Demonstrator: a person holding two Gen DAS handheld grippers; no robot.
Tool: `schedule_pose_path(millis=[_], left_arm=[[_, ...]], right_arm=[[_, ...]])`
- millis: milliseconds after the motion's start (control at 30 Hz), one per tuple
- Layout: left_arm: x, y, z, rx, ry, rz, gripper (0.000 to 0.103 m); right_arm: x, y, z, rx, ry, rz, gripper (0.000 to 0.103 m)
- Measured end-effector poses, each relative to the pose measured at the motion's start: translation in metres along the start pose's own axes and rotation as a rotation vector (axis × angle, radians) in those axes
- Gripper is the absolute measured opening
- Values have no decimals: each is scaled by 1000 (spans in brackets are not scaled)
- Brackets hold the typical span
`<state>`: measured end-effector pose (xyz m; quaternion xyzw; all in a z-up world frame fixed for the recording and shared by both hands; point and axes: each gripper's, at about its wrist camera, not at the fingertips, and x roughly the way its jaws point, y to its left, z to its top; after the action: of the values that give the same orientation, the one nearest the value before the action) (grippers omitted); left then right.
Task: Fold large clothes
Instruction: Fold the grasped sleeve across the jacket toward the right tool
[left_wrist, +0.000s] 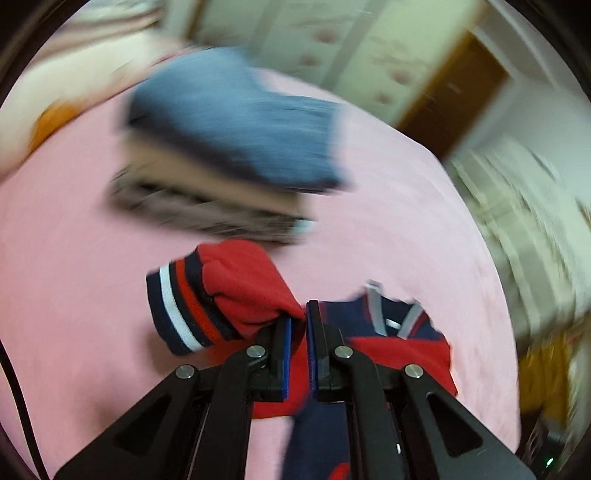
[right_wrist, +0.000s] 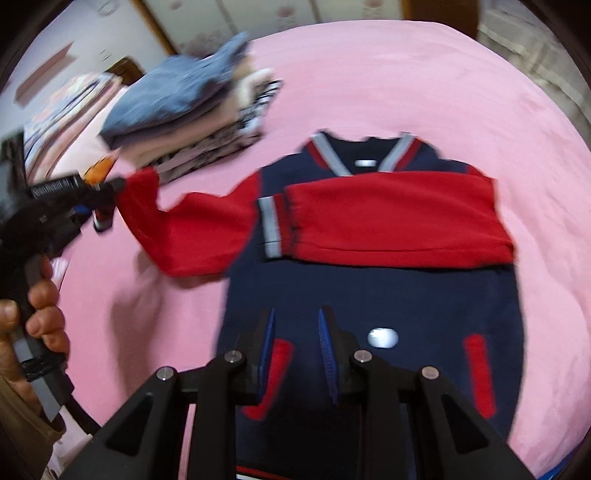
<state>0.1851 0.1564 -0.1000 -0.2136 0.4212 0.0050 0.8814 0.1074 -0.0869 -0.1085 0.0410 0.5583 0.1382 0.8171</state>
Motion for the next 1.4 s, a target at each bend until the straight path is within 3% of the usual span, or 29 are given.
schedule_pose_path(millis=[67,133,200,267,367,433,533,667,867,933,967,1100,1233,1400], left_arm=[[12,-44,-13,102,31,-27,5],[36,-82,-33,196,97,-59,14],[55,-103,-53,254,181,-62,34],[75,-117,-76,283,285,-73,35],[85,-118,-94,257,353,-86,36],[83,-110,-98,228,362,-95,38],[72,-93,-97,176,341,-97,51],[54,-74,-92,109,315,-96,52],[31,-37,-83,6,264,-33,52],[22,-21,-82,-45,249,-6,52],[19,-14,-82,-63,247,2,52],[8,18,-84,-157,250,31,52],[4,42,-89,-210,262,53,52],[10,58,-93,-248,282,52,52]], right_arm=[[-5,-23,-1,27,-9,-23,24],[-9,-45,-3,51,-12,-46,24],[-9,-63,-4,72,-6,-62,24],[-8,-80,-4,95,7,-68,24],[-7,-95,0,101,8,-65,24],[-4,-98,5,82,7,-54,24],[1,-94,14,48,3,-24,24],[8,-78,33,-9,-17,26,24],[14,-29,54,-167,-57,111,24],[15,-10,54,-237,-78,119,35],[16,-1,54,-272,-94,119,45],[18,29,52,-378,-133,129,46],[29,50,56,-408,-131,163,46],[60,62,61,-387,-91,139,46]])
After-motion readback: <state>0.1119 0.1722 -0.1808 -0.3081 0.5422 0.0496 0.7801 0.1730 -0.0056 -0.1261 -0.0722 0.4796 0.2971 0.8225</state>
